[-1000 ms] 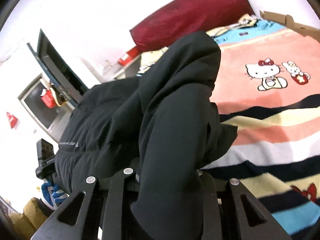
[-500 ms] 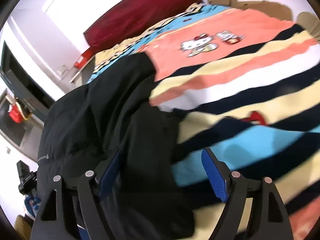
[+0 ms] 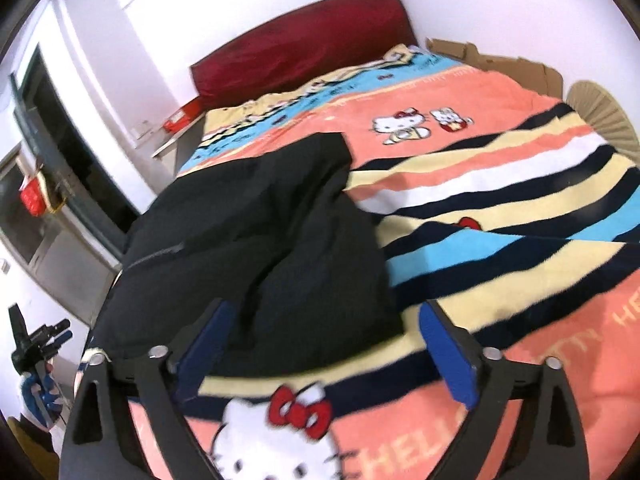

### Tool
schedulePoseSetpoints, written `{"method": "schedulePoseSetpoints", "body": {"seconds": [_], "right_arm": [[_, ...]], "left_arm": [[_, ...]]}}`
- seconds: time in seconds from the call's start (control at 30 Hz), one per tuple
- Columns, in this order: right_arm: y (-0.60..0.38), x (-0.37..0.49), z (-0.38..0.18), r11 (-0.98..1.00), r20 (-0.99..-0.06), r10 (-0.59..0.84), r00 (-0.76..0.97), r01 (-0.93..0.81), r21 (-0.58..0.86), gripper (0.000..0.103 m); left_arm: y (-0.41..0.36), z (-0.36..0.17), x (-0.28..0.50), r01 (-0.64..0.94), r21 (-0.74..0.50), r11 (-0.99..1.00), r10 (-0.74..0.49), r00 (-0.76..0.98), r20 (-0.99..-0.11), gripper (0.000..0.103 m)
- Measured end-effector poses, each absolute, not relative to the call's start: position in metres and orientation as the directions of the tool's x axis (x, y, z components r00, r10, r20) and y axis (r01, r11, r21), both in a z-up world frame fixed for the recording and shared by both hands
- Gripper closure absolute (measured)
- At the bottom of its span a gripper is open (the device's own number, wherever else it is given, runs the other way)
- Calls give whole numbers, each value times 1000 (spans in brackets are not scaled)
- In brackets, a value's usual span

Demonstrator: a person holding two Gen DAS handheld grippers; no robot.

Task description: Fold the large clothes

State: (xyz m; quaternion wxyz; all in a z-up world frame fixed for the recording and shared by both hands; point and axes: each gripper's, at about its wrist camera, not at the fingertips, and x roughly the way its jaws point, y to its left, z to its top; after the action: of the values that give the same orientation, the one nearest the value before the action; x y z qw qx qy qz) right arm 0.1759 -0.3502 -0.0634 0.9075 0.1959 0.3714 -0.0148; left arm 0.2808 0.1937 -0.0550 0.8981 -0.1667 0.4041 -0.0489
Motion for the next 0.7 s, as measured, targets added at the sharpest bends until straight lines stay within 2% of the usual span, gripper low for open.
{"method": "schedulePoseSetpoints", "body": {"seconds": [0.23,0.47,0.6,0.7], "right_arm": [[-293,124,-35,964,-669,114,735,80,252,3],[-251,72,-22,983,-646,101,756,24,182,0],[-232,53,-22,989,-634,97,767,-2,149,0],[-220,42,-23,992,-629,97,772,-21,128,0]], "left_arm": [[150,-27,190,-47,-261,964,-147,724,-673,51],[87,-7,128,16,-171,985,-123,758,-640,50],[56,-2,99,45,-127,991,-115,775,-621,40],[39,2,84,56,-81,995,-94,789,-607,38]]}}
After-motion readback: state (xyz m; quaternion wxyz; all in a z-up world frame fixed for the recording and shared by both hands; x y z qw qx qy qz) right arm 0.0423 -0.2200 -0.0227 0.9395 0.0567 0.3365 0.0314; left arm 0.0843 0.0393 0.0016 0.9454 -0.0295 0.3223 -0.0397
